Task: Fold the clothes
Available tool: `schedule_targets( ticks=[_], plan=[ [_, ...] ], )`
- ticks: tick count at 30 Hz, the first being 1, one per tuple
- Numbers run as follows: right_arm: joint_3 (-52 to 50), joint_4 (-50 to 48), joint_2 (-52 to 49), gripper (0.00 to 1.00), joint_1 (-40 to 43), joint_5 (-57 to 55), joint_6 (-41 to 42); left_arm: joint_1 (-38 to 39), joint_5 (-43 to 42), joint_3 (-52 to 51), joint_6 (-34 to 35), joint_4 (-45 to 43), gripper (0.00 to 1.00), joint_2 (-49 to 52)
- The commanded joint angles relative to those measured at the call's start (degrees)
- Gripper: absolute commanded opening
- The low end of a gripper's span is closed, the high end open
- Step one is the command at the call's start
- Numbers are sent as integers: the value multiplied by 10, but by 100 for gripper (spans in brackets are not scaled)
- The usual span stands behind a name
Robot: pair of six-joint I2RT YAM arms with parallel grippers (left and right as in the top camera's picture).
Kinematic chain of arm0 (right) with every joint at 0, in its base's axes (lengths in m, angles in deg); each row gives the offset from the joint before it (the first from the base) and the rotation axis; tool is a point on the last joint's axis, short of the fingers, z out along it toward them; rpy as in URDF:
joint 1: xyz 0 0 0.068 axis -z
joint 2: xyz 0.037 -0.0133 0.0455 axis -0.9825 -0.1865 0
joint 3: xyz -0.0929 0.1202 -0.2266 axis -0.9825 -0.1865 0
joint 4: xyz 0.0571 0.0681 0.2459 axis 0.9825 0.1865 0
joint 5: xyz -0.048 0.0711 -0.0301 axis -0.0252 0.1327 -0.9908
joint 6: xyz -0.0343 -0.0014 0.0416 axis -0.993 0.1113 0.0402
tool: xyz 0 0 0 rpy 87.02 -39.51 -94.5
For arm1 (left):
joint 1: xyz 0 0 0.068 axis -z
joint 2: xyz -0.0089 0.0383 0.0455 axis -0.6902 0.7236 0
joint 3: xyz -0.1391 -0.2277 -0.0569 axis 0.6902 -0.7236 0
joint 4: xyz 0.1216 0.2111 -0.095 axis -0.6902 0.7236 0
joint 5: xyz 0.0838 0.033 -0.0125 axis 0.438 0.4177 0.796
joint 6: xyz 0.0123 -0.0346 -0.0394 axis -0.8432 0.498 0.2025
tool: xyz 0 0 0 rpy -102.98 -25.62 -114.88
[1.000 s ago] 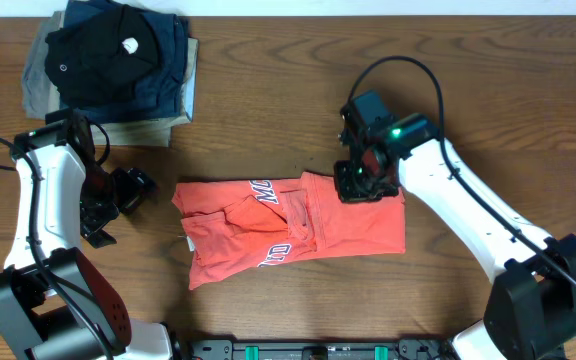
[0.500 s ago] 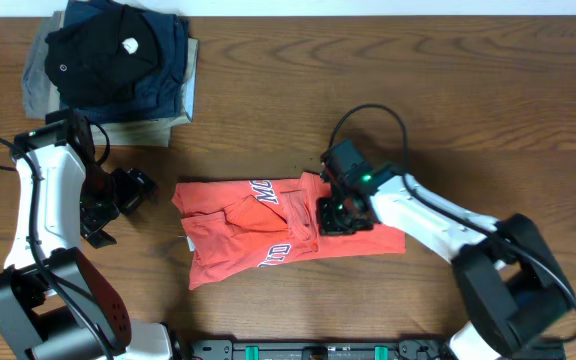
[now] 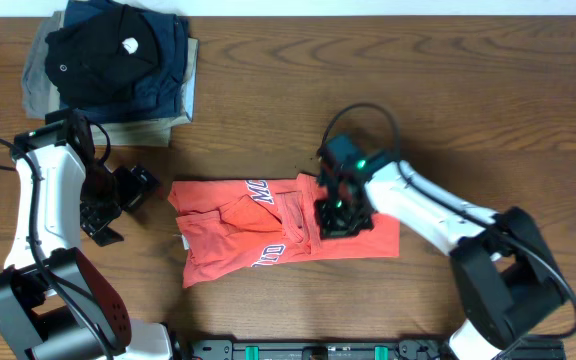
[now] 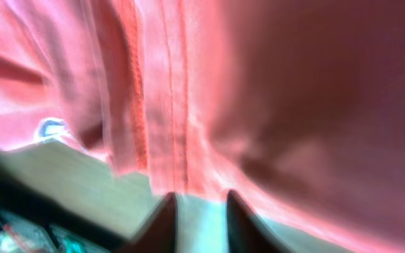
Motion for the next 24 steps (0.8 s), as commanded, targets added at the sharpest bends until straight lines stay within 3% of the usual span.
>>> schedule_targets(
  ticks=[1, 2, 9, 15, 24],
  plan=[
    [72, 57, 54, 86, 52, -59, -46, 1, -34, 3, -43, -2, 98, -6],
    [89, 80, 63, 99, 69, -77, -53, 1, -34, 1, -46, -4, 98, -6],
    [125, 137, 99, 99, 184, -173, -66, 1, -56, -43, -68, -17, 98, -5],
    [125, 143, 101, 99, 282, -137, -64, 1, -91, -106, -73, -70, 98, -5],
    [124, 150, 101, 99, 313, -120, -81, 1, -188, -211, -113, -172, 98, -5]
  ],
)
